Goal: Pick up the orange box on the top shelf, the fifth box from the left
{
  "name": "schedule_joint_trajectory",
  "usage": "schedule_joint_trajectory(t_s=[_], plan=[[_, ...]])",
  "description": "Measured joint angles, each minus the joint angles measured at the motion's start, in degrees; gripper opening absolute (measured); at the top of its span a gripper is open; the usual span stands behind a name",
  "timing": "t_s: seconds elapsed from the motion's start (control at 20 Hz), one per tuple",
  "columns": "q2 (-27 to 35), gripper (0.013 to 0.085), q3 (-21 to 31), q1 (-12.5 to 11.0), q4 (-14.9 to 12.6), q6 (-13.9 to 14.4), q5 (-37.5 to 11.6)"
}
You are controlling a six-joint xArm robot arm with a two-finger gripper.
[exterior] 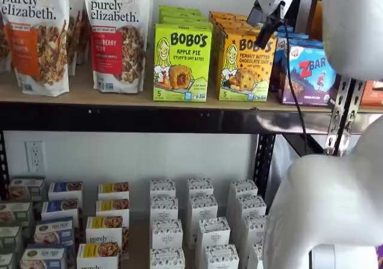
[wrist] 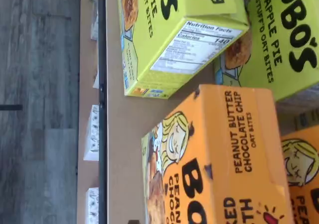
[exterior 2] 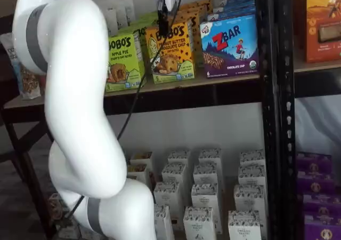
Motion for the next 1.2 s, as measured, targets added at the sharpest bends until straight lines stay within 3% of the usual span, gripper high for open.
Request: schedule_joint_trajectory(t_s=[0.6,1.2], plan=[[5.3,0.085,-5.3,-1.6,-2.1,-1.8,5.3],[7.3,0.085,-6.5,1.2,-6.9,-0.2,6.3]])
